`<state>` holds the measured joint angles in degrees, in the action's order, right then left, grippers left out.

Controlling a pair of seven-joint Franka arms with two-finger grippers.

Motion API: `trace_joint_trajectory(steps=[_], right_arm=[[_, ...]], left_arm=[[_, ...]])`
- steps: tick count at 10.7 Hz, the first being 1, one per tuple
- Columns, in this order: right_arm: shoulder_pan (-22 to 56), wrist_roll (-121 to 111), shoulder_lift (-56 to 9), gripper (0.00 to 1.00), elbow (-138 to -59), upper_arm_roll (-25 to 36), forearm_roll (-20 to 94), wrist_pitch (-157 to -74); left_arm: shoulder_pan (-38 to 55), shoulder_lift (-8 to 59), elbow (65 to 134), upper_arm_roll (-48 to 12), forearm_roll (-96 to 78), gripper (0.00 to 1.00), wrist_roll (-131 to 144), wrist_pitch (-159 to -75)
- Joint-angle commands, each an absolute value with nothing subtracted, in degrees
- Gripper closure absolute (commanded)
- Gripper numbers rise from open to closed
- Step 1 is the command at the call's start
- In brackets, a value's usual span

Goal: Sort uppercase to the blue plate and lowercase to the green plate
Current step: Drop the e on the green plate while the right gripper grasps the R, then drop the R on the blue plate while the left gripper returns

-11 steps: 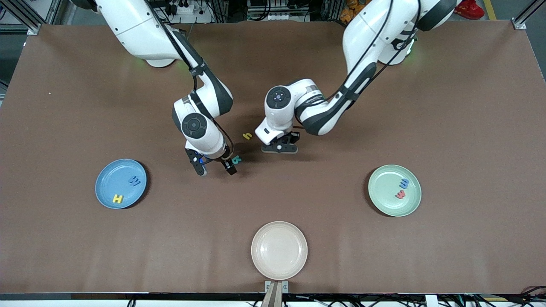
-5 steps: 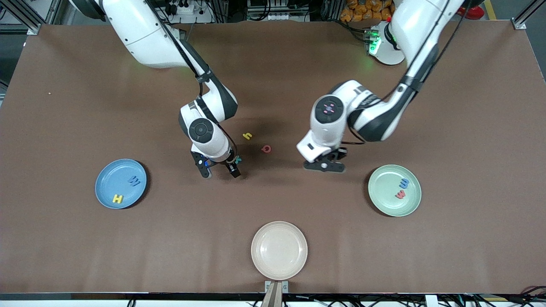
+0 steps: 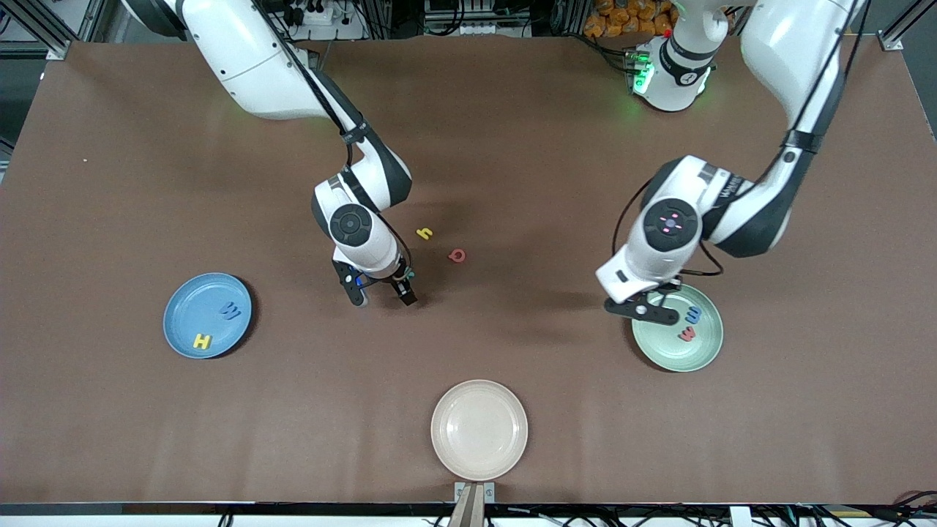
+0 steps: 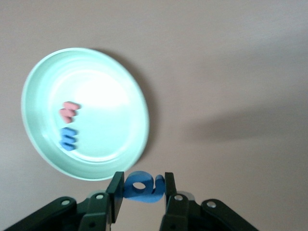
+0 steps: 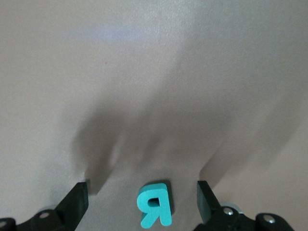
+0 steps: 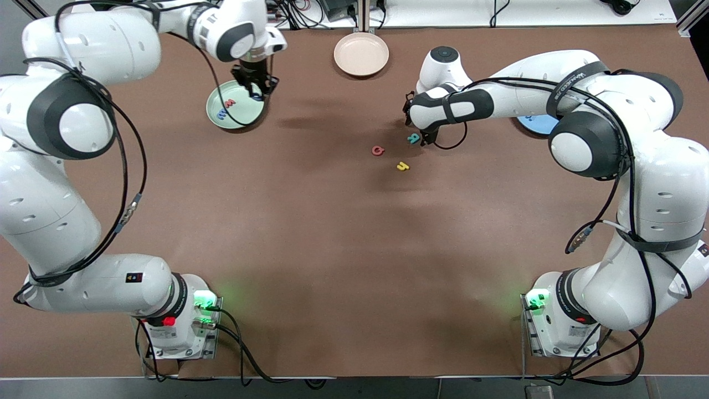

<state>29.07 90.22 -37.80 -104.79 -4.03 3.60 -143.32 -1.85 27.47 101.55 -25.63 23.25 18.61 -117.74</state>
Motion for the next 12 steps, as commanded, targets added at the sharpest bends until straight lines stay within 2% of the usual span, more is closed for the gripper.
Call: trace_joint_trajectory(steps=[1,2,3,4,5,6,7,9,12], right_arm=[[30.5,91.8,-38.1,0.13,-104.1,-3.5,3.9,-143.2],[30.5,91.8,-38.1,0.56,-104.1,-3.5,3.8,-143.2],[30.4,91.8,-38.1,0.88,-104.1,-3.5,3.6,-143.2],[30.5,91.8,-38.1,1.00,-104.2,-3.5,2.8,-143.2],[30.6,91.8,-38.1,1.00,-104.4,-3.5,1.6,-143.2],[30.8,91.8,-38.1,1.00,-104.5,-3.5,0.5,-143.2],[30.8,91.7,-38.1,1.00,-104.6,-3.5,0.4,-143.1],[29.7,90.6,-37.0,1.00,-104.5,-3.5,-0.8,-141.6],[21.8,75.1,-30.3,1.00,-104.5,-3.5,-2.4,-128.2]], left_arm=[[-6.0,27.8,103.5,-23.4,24.3,1.00,11.7,-118.8],[-7.3,29.0,103.4,-22.2,24.3,1.00,10.6,-119.8],[-7.4,30.1,103.3,-20.3,24.4,0.94,10.2,-120.7],[-7.4,30.6,103.2,-19.3,24.4,0.84,9.0,-121.7],[-7.4,30.7,103.0,-19.3,24.4,0.46,7.7,-122.1],[-7.4,30.6,102.9,-19.3,24.3,0.12,7.6,-122.2],[-7.4,30.3,102.9,-19.3,24.3,0.00,7.6,-122.1],[-6.2,29.8,102.9,-19.4,23.8,0.00,8.3,-122.1],[-0.5,29.1,102.9,-20.0,23.7,0.00,7.6,-121.8]])
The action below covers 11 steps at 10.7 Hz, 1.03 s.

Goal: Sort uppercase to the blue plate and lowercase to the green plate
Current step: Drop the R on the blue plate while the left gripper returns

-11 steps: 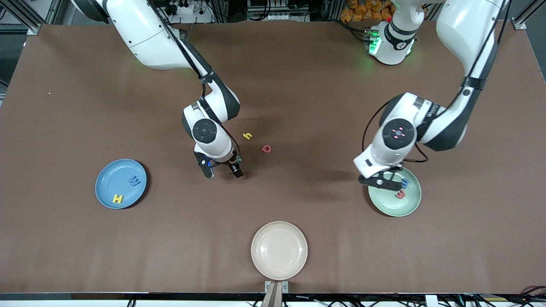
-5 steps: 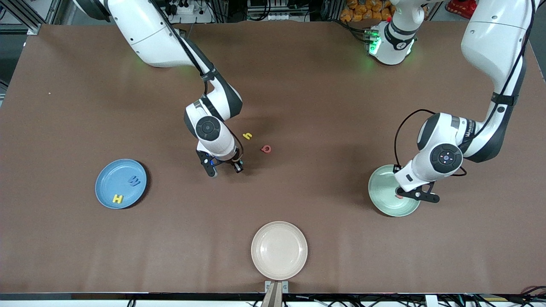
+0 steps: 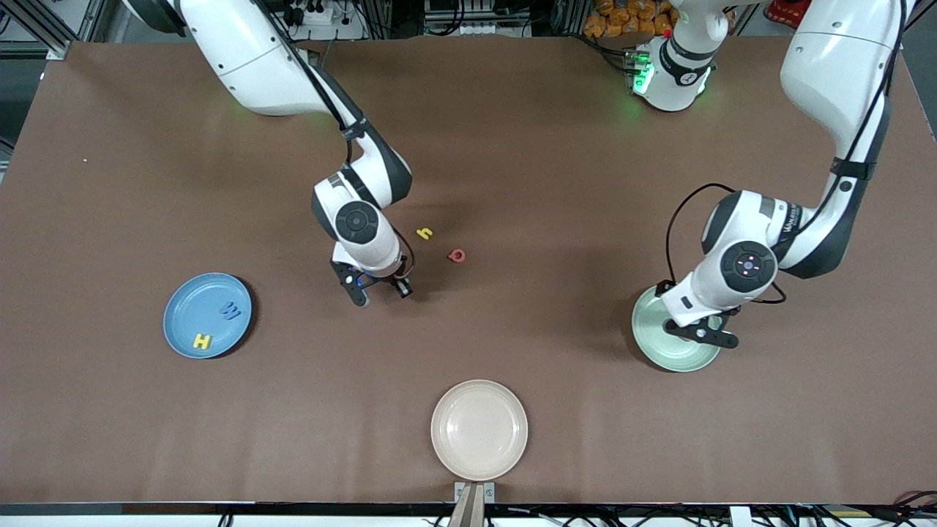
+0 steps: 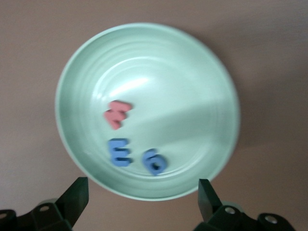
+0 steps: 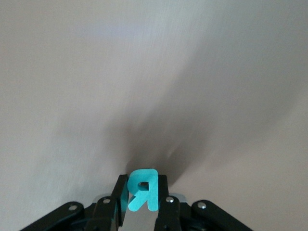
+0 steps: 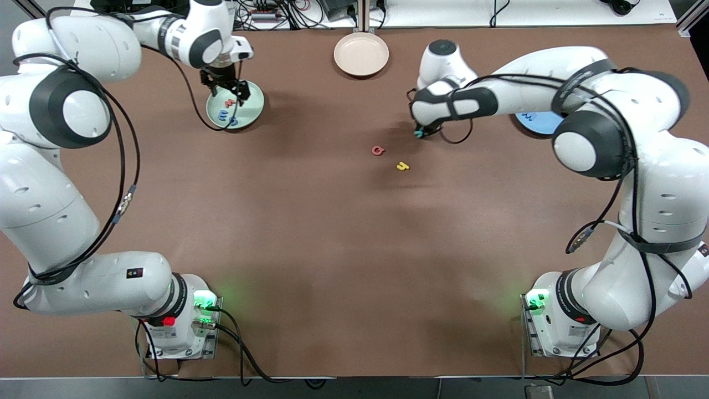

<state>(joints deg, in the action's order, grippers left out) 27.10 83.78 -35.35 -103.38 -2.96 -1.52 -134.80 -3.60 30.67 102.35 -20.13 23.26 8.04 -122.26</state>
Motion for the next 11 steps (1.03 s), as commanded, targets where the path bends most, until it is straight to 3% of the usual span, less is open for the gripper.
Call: trace_joint_trajectory(steps=[1,6,11], right_arm=[[17.5,67.9,-28.3,1.00,-104.5,-3.5,-2.4,-124.5],[3.5,41.0,-25.8,1.00,-104.5,-3.6,-2.4,-119.4],[-4.0,20.9,-26.4,0.97,-104.5,-2.2,-2.5,-120.0]], left_arm=[[0.8,29.1,102.9,-20.9,23.6,0.00,8.3,-121.8],[11.0,30.0,100.2,-24.0,13.1,0.00,32.3,-121.9],[25.1,38.0,91.3,-22.5,11.3,0.00,63.2,-122.0]])
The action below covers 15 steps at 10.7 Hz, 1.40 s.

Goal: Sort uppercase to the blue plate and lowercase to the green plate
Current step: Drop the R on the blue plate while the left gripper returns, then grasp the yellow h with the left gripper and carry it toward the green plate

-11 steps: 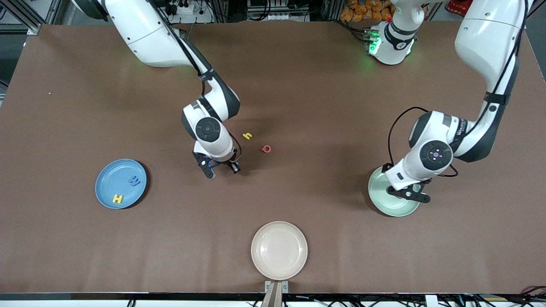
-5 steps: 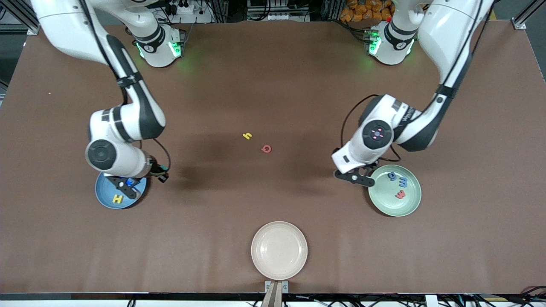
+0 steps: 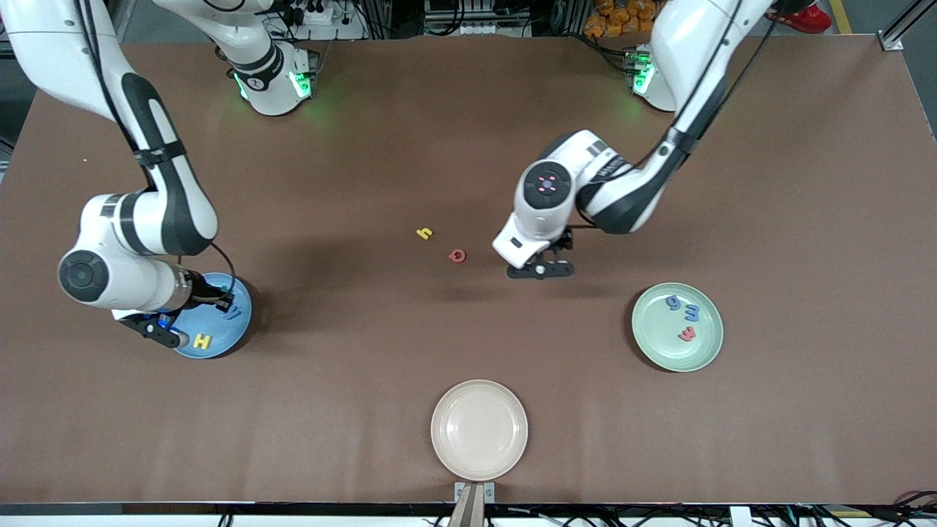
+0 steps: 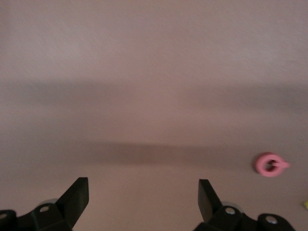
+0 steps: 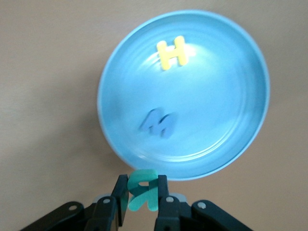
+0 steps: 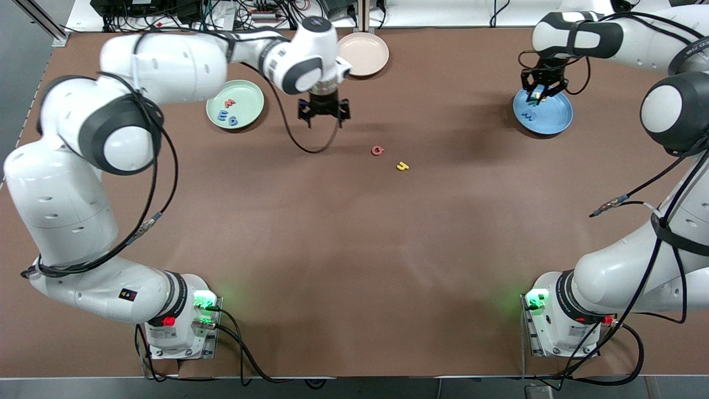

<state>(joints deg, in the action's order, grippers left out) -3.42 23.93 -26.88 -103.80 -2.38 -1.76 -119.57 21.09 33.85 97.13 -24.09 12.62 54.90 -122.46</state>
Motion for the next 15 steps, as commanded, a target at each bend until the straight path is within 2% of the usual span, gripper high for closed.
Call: trace_joint_trajectory(steps=[1,2,3,4,5,8,15], right_arm=[[-4.4,17.2,-26.5,0.96,-104.4,-1.0,-2.7,-120.8],[-4.5,12.4,-26.7,0.91,-104.4,0.9,-2.9,-123.1],[-4.6,8.9,-27.3,0.81,-104.4,2.0,-2.9,-124.7],[-4.7,8.2,-27.4,0.46,-104.4,2.1,-2.9,-125.2],[-4.7,8.3,-27.4,0.01,-104.5,2.3,-2.8,-125.4],[-4.5,9.0,-27.4,0.00,-104.5,2.3,-2.5,-125.4],[-4.2,9.2,-27.4,0.00,-104.6,2.2,-1.9,-124.4]], left_arm=[[27.1,40.7,87.8,-22.4,11.3,0.00,70.9,-122.2],[29.2,43.4,84.1,-22.2,11.3,0.00,78.1,-122.6],[31.2,45.3,82.1,-21.8,11.3,0.00,84.5,-124.2],[33.3,46.1,81.8,-20.3,11.3,0.00,90.5,-126.8],[35.6,47.0,81.7,-19.0,11.3,0.00,95.9,-129.1],[43.0,51.2,77.6,-14.7,11.3,0.00,105.9,-131.7],[47.4,56.1,72.7,-12.7,9.1,0.00,107.1,-131.7]])
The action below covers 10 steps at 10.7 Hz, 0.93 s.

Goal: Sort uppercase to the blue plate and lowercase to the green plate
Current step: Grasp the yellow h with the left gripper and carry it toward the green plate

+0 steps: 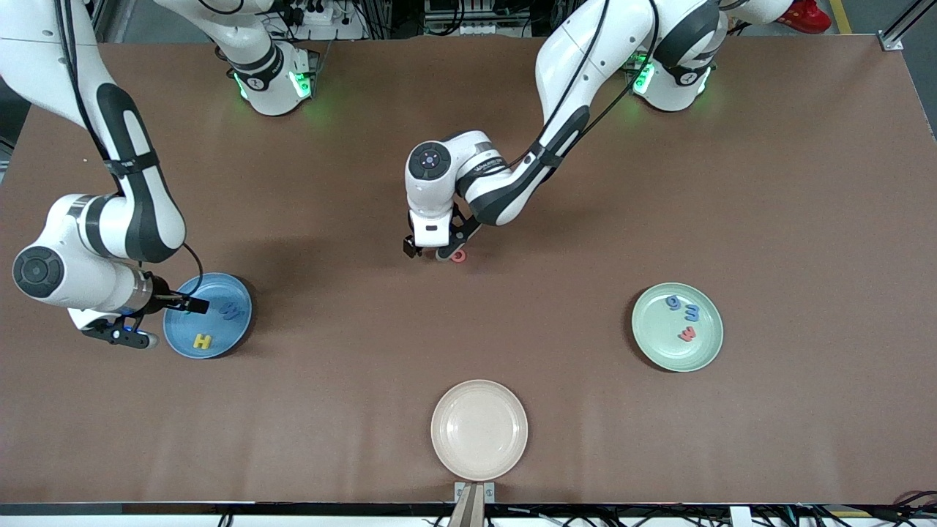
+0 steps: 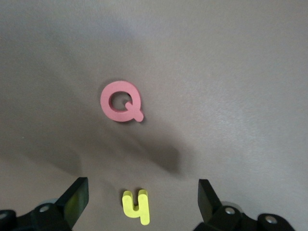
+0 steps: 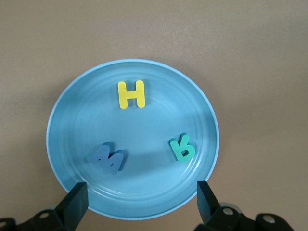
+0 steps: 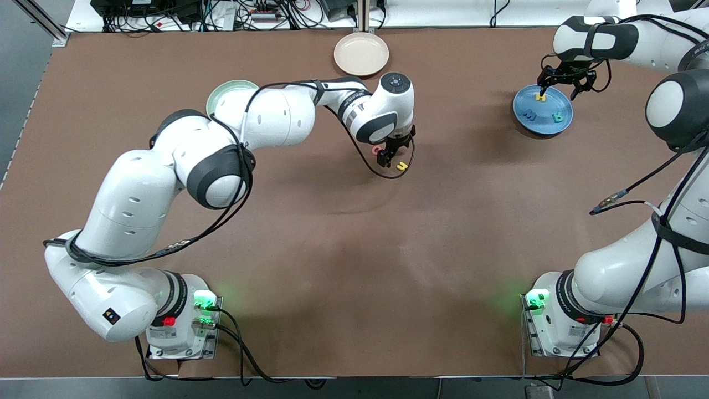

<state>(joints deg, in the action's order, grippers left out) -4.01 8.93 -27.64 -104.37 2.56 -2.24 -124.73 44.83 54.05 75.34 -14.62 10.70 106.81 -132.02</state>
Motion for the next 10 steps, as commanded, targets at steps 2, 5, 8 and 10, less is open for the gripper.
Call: trace_joint_trajectory(steps=[2,5,8,10], right_arm=[[-4.1,9.2,-27.4,0.00,-104.7,2.2,-1.8,-124.4],[-4.1,9.1,-27.4,0.00,-104.8,2.2,-1.8,-124.4],[-4.0,9.1,-27.4,0.00,-104.7,2.2,-1.8,-123.7],[-4.0,9.1,-27.4,0.00,-104.7,2.2,-1.8,-123.6]], left_arm=[[48.0,56.5,72.7,-12.5,9.1,0.00,107.1,-131.7],[48.3,56.4,72.6,-12.6,9.1,0.05,107.1,-131.4],[48.7,56.5,72.7,-12.5,9.1,0.39,107.1,-131.3],[48.7,56.4,72.7,-12.5,9.1,0.59,107.1,-131.2]])
